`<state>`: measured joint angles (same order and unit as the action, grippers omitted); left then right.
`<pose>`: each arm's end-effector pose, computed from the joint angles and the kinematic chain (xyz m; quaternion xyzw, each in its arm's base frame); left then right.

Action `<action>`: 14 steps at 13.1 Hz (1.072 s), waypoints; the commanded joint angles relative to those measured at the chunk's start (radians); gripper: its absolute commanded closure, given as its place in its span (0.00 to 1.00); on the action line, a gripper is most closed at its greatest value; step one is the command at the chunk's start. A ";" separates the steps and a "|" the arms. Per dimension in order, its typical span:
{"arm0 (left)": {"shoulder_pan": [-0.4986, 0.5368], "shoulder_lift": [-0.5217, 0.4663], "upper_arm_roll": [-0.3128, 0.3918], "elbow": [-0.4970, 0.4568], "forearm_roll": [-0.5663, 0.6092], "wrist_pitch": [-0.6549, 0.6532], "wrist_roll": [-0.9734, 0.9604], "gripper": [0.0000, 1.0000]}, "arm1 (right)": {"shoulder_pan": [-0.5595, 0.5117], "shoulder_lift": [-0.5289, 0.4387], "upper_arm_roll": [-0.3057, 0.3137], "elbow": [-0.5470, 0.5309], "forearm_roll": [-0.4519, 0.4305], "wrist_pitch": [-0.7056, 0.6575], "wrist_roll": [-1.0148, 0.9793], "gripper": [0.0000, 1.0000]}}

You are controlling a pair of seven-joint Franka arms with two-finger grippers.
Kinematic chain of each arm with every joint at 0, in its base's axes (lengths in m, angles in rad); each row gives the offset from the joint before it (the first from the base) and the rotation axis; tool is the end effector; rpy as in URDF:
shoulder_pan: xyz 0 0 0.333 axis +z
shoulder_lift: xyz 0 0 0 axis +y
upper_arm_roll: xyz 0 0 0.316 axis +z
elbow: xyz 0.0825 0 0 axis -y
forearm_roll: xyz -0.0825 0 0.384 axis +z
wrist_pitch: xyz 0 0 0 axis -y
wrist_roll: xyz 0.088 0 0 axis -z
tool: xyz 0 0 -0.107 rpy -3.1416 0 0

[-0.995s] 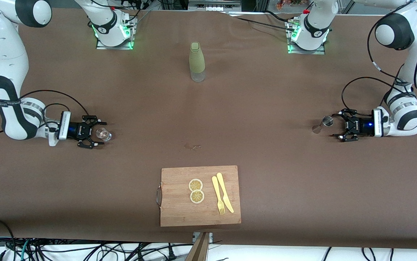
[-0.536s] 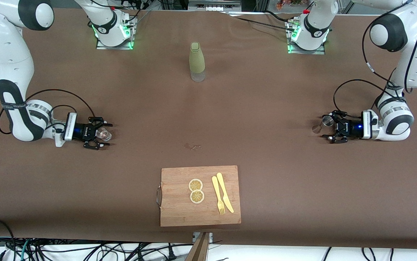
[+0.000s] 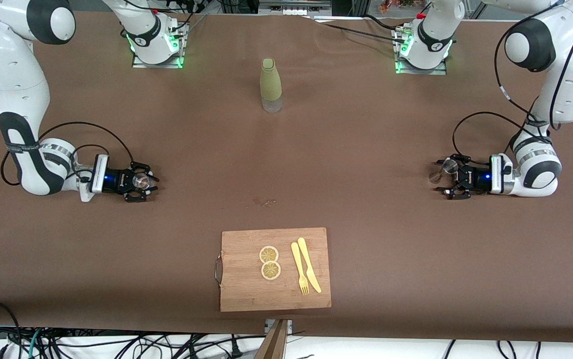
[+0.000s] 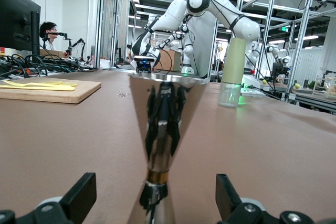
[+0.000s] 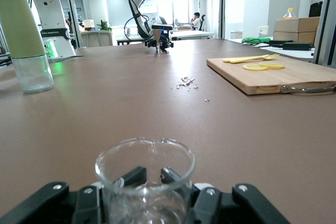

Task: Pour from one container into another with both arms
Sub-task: 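Lift the glass with the right gripper while the left gripper lifts the jigger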

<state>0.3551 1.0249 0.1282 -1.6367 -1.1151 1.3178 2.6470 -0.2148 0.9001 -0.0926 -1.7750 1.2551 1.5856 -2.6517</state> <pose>0.5280 0.1482 0.0381 0.5233 -0.5119 0.4277 0.5304 0.5580 -0.0720 0.0587 -0.5670 -0.5380 -0.4255 0.4561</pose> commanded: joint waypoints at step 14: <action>0.002 -0.083 0.014 -0.077 -0.014 0.012 0.057 0.37 | 0.124 0.000 0.175 0.203 0.017 -0.134 0.246 1.00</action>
<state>0.3602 0.9626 0.1364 -1.6790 -1.1151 1.3108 2.6507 -0.0723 0.8981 0.0799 -1.5812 1.2601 1.4578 -2.4228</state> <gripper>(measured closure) 0.256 0.877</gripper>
